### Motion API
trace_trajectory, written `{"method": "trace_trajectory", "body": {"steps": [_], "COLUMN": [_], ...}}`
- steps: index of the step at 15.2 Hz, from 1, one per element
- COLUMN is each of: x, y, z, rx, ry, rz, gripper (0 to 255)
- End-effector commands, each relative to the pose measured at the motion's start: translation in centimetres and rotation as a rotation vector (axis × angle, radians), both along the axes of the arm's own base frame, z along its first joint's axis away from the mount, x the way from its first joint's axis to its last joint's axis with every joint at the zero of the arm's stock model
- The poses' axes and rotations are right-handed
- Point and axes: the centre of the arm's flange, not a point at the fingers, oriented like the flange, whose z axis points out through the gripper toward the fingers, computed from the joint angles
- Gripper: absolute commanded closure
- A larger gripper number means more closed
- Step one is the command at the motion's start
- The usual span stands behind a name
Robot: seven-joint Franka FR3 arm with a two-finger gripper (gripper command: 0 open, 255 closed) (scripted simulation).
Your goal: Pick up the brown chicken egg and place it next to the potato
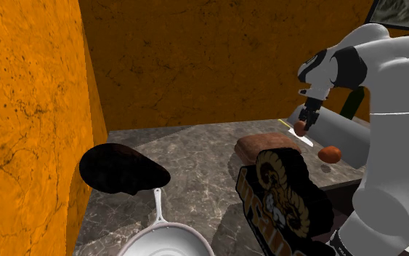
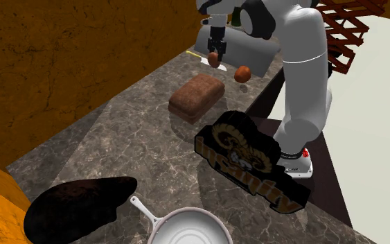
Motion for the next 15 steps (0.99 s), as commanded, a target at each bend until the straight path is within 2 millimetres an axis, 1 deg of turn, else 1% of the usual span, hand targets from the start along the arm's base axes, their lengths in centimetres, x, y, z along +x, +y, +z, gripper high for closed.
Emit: {"method": "trace_trajectory", "body": {"steps": [1,12,15], "x": [0.0,0.0,0.0], "y": [0.1,0.1,0.1], "z": [-1.0,-6.8,-6.8], "rx": [-0.001,-0.001,-0.001], "ry": [0.000,0.000,0.000], "rz": [0.000,0.000,0.000], "gripper": [255,255,255]}}
